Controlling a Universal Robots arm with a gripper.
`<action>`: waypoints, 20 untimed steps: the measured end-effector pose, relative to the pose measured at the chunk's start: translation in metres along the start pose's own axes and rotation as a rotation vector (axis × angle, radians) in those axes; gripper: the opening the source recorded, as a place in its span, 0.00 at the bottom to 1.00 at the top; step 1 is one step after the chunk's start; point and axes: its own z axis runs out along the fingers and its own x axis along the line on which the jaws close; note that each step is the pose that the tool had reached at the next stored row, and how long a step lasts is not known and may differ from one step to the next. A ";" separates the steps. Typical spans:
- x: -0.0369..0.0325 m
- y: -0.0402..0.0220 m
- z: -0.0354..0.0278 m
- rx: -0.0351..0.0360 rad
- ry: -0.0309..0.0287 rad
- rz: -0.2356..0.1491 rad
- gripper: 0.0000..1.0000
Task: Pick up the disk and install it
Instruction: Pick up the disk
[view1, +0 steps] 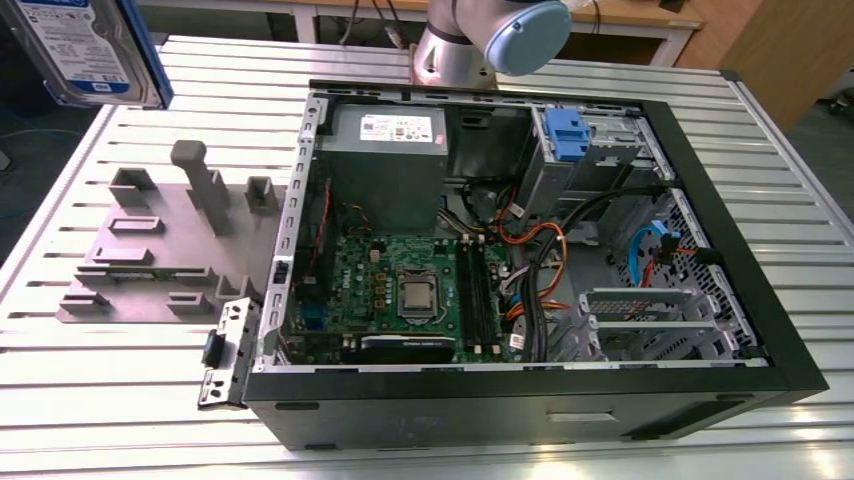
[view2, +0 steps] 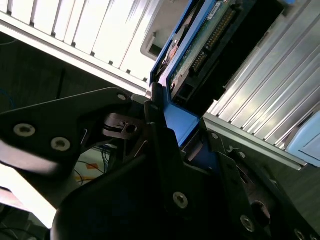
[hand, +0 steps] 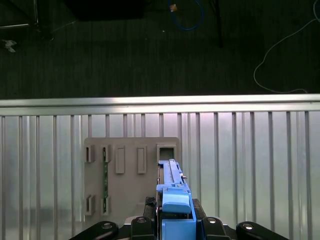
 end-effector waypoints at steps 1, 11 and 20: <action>0.0000 0.0000 -0.0012 -0.0001 0.0001 0.000 0.36; 0.0002 0.0000 -0.0116 0.0000 0.0000 0.000 0.36; 0.0003 0.0001 -0.0226 0.0000 0.0000 0.000 0.36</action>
